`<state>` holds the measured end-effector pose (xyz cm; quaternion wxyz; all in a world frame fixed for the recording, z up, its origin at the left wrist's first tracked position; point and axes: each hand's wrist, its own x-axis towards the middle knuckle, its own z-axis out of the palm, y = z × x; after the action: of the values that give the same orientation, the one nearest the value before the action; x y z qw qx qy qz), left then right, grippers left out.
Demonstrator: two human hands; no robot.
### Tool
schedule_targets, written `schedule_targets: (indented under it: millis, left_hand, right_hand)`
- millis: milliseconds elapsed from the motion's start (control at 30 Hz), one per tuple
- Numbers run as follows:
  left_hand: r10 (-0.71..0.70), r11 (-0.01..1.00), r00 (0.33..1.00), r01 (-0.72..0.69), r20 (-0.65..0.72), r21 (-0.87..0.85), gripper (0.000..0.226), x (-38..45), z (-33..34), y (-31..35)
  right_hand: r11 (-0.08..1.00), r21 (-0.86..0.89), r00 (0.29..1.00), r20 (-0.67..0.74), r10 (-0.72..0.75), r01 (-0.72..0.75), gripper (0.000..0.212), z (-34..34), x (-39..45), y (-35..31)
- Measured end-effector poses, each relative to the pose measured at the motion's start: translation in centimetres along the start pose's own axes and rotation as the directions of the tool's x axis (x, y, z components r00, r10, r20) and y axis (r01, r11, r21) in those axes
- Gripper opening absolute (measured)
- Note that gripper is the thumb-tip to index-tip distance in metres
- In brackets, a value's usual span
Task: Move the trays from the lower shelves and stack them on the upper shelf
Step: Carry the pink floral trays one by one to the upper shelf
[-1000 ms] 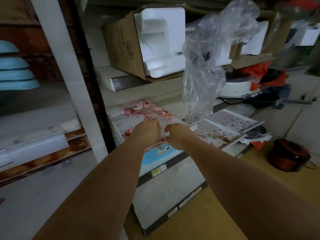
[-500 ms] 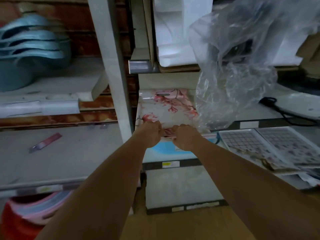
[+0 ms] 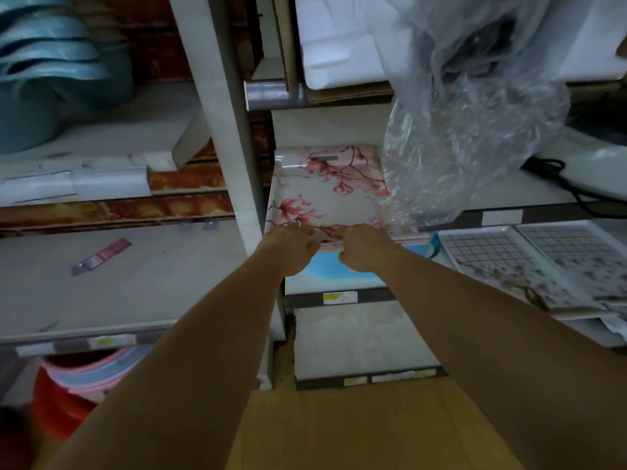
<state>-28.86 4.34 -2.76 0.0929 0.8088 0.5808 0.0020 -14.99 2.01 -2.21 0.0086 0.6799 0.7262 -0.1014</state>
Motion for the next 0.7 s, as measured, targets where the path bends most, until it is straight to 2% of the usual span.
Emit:
schedule_targets:
  millis: [233,333,567,700]
  left_hand:
    - [-0.003,0.998,1.0,0.003,0.007,0.07,0.036,0.2,0.5,-0.2]
    - [-0.003,0.993,1.0,0.0,0.024,0.118,0.036,0.5,0.0,-0.2]
    - [0.005,0.994,0.998,-0.011,0.062,0.111,0.034,0.2,-1.5,0.4]
    - [0.022,0.993,0.999,-0.025,0.027,0.118,0.036,-0.6,-2.4,1.0]
  right_hand:
    - [1.0,-0.011,0.998,-0.058,0.028,-0.028,0.027,0.0,0.0,0.0]
    - [1.0,-0.01,0.997,-0.067,0.025,-0.025,0.027,-0.3,0.2,0.3]
    - [0.999,0.046,1.0,-0.015,0.02,-0.019,0.027,-1.8,0.3,0.4]
    - [1.0,0.031,1.0,-0.03,0.005,-0.004,0.028,-2.9,-0.7,-0.5]
